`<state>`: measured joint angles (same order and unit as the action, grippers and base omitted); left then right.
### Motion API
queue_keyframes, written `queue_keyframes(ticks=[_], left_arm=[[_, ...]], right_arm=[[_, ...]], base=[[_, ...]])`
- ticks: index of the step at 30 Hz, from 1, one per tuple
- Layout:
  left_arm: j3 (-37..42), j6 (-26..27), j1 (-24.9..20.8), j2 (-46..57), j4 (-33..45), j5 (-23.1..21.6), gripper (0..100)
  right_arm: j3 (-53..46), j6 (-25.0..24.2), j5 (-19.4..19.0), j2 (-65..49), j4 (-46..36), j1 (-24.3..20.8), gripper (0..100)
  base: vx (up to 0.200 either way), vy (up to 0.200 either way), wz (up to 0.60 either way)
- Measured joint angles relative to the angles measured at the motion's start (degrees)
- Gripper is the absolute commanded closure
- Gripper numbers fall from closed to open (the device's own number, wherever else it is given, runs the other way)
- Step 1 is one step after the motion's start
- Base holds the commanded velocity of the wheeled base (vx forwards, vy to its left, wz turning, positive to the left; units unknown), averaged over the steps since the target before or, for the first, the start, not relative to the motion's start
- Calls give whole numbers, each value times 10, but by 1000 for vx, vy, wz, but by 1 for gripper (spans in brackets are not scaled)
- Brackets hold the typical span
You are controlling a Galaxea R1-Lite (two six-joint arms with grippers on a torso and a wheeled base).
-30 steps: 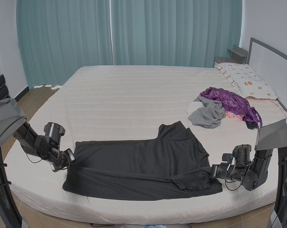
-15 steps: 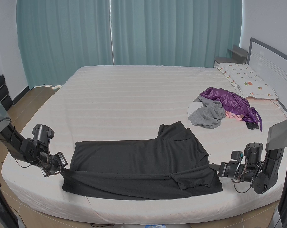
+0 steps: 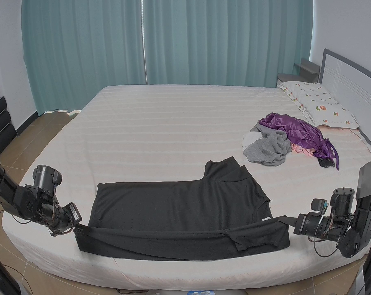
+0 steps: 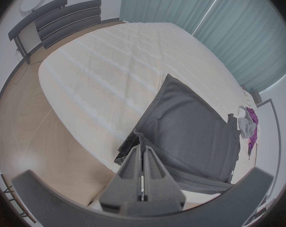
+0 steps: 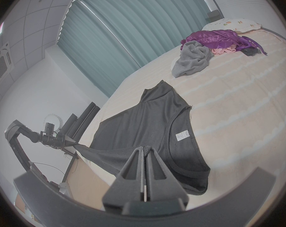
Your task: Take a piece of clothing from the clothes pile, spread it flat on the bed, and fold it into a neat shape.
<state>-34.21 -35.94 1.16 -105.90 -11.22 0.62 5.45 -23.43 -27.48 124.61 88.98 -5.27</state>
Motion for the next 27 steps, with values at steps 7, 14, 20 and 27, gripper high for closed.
queue_keyframes(ticks=[7, 14, 20, 27], left_arm=[[21, 0, -1, 32, 3, -25, 100], [38, 3, 0, 43, 2, -26, 100], [47, 11, 3, 54, 3, -26, 100], [62, 20, 2, 59, 1, -25, 100]], right_arm=[[-31, -9, -31, -35, 0, 15, 100], [-43, -7, -33, -53, 0, 19, 100], [-44, -5, -32, -63, -22, 19, 100], [-44, 4, -32, -89, -95, 17, 100]], base=[[0, 0, 0], [0, 0, 0], [0, 0, 0], [0, 0, 0]])
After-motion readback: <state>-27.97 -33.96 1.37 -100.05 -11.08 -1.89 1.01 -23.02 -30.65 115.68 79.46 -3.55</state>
